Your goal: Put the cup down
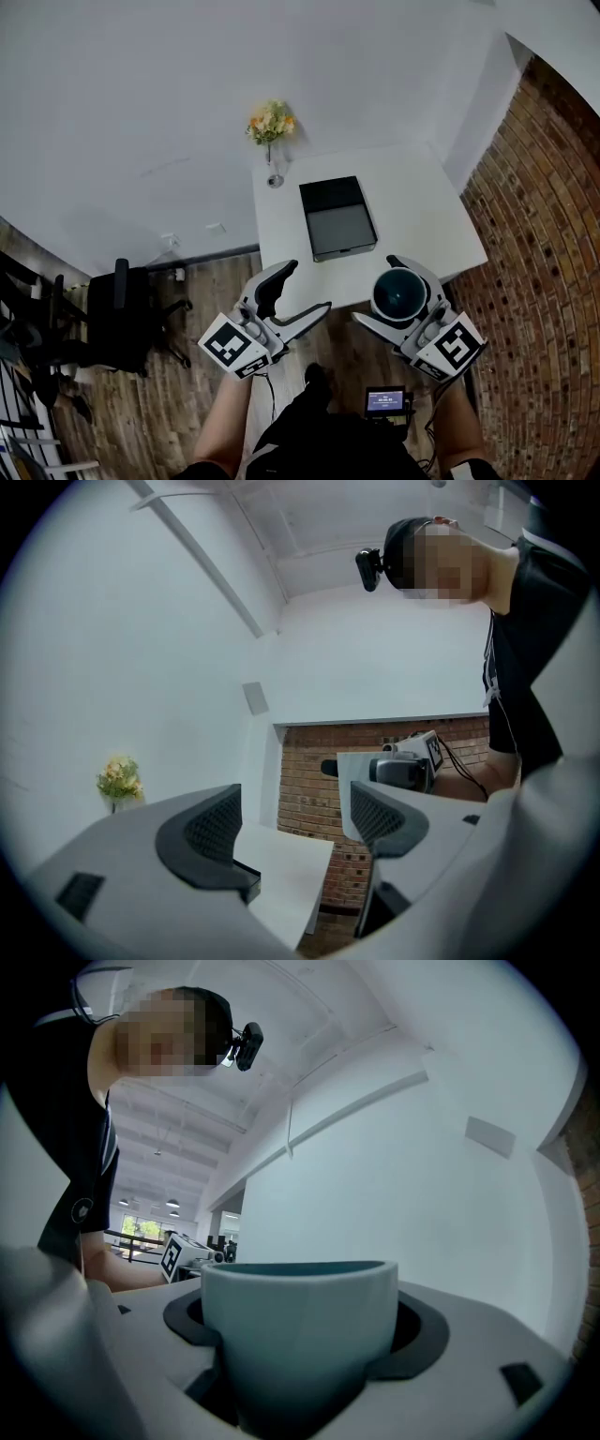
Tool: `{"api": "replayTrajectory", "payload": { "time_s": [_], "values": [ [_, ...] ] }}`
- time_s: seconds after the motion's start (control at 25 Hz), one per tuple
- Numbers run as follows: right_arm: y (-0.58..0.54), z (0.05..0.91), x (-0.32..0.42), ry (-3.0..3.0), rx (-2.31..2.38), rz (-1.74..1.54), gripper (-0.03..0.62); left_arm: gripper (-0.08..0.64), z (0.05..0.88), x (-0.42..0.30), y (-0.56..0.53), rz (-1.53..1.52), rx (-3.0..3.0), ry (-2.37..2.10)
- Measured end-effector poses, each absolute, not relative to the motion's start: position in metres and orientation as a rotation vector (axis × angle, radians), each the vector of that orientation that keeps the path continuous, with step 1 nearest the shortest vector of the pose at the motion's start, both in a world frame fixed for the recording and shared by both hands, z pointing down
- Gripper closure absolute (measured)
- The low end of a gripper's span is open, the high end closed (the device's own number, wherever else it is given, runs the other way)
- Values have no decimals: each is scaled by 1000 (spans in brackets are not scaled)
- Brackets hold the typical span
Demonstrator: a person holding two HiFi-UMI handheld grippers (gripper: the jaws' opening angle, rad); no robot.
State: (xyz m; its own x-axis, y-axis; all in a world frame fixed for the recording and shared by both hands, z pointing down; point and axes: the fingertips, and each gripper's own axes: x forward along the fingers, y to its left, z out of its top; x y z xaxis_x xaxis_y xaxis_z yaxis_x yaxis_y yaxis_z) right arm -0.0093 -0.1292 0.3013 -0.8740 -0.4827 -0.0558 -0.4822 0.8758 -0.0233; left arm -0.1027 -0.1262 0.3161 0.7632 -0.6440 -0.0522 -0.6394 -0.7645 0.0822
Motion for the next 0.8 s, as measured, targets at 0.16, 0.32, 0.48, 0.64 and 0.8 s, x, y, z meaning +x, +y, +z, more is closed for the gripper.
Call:
{"api": "replayTrajectory", "payload": {
  "time_s": [0.16,0.32,0.48,0.64,0.8],
  "values": [
    [-147,299,-23,2980,-790,-6,173,202,314,-115,-147,-116,2906,-1039],
    [-157,300,-30,2978,-818,-8,173,196,314,-118,-159,-112,2917,-1002],
    [-164,303,-29,2978,-841,-16,173,186,316,-118,-170,-117,2912,-989],
    [-171,302,-24,2977,-856,-17,173,179,316,-114,-179,-120,2907,-997],
    [-175,303,-15,2978,-846,-18,173,178,317,-106,-183,-116,2907,-1015]
  ]
}}
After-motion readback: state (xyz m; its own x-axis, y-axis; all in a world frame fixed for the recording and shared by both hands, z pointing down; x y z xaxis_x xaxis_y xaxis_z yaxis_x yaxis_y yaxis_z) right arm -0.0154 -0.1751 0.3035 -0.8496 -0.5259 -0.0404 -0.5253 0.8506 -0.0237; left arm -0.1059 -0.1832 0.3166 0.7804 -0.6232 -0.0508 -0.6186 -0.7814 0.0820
